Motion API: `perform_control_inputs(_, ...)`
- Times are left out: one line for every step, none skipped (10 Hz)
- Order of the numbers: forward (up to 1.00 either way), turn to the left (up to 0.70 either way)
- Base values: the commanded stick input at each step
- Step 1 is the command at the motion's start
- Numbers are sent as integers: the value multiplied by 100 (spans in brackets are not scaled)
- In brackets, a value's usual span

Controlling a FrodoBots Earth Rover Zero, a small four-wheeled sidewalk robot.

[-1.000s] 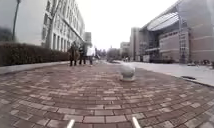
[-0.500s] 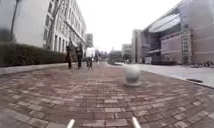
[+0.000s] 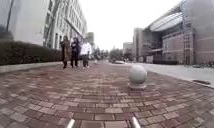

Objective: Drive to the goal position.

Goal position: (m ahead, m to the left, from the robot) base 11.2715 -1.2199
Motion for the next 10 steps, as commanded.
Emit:
perform_control_inputs(70, 11)
perform_control_inputs(70, 6)
perform_control_inputs(70, 3)
perform_control_inputs(70, 1)
perform_control_inputs(70, 0)
perform_control_inputs(70, 0)
perform_control_inputs(70, 1)
perform_control_inputs(70, 5)
perform_control_inputs(70, 10)
perform_control_inputs(70, 14)
